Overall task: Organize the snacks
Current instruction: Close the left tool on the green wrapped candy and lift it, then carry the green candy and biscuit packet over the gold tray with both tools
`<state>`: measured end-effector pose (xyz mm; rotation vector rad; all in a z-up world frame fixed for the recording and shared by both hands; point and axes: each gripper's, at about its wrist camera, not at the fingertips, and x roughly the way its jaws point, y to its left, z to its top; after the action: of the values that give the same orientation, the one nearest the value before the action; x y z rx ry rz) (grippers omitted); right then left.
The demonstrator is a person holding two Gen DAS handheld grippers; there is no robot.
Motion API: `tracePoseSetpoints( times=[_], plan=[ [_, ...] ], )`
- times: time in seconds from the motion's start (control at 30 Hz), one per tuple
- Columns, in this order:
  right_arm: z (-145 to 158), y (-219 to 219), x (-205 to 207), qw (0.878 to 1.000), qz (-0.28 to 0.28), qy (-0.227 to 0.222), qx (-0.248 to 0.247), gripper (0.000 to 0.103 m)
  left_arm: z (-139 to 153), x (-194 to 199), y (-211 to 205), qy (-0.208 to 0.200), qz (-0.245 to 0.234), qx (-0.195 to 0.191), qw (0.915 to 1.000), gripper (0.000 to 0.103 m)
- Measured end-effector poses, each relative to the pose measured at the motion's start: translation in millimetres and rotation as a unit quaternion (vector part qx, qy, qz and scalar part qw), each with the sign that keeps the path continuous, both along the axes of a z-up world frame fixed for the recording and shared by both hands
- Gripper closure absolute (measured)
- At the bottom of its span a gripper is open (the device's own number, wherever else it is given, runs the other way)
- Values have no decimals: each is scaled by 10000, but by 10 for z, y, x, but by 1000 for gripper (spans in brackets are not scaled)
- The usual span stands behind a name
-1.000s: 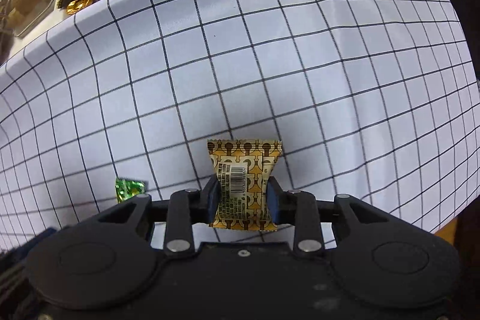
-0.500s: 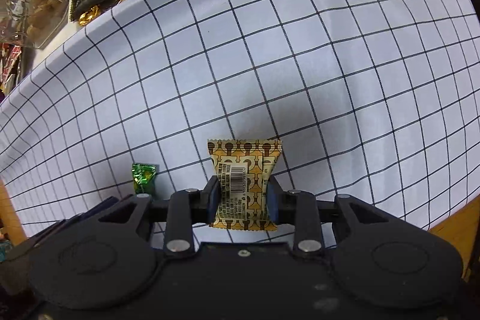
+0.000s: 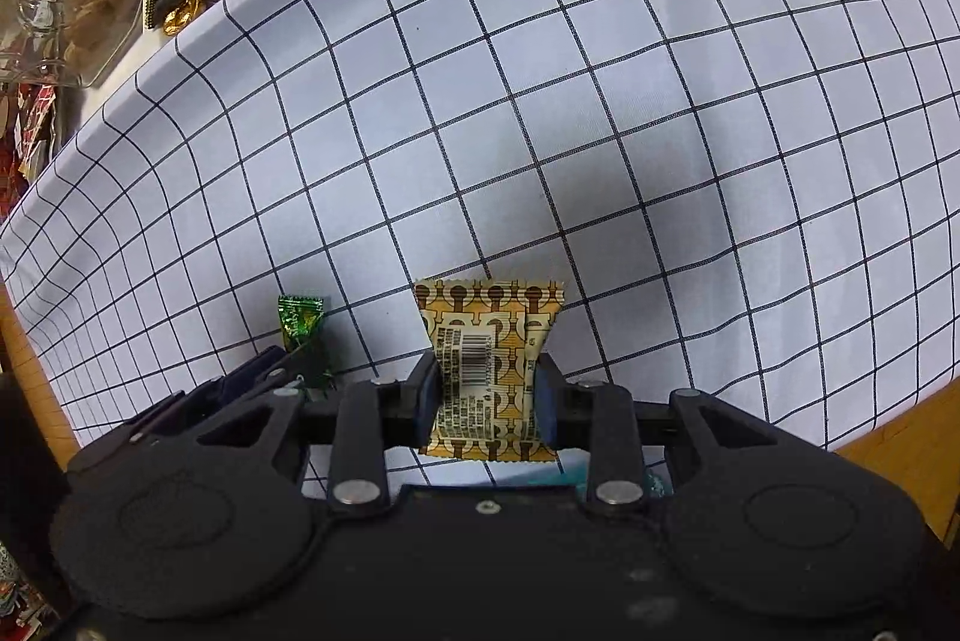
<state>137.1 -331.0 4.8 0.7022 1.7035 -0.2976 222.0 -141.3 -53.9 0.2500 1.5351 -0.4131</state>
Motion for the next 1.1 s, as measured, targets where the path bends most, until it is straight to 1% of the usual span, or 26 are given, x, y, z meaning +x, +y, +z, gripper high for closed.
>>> tracePoseSetpoints(
  times=[0.3, 0.5, 0.57, 0.67, 0.77, 0.9, 1.0, 1.1],
  plan=[
    [-12, 43, 8, 9999, 110, 26, 2, 70, -107, -1, -54, 3, 68, 89, 9999, 71],
    [-40, 117, 24, 9995, 306, 31, -108, 70, -127, -40, -220, -80, 35, 188, 9998, 71],
    [-41, 135, 29, 9992, 372, 17, -132, 70, -120, -66, -240, -136, 53, 203, 9997, 77],
    [-19, 156, 30, 9986, 475, -55, -234, 70, -61, -126, -253, -294, 106, 234, 9992, 77],
    [6, 159, 29, 9973, 562, -136, -442, 70, 38, -183, -250, -451, 106, 268, 9986, 77],
    [1, 167, 31, 9953, 639, -161, -706, 70, 147, -266, -217, -494, 80, 198, 9986, 77],
    [-22, 175, 31, 9948, 668, -154, -754, 70, 214, -329, -140, -564, 102, 185, 9982, 77],
    [-22, 227, 15, 9933, 728, -244, -861, 70, 275, -419, -46, -606, 138, 168, 9979, 77]
  ],
)
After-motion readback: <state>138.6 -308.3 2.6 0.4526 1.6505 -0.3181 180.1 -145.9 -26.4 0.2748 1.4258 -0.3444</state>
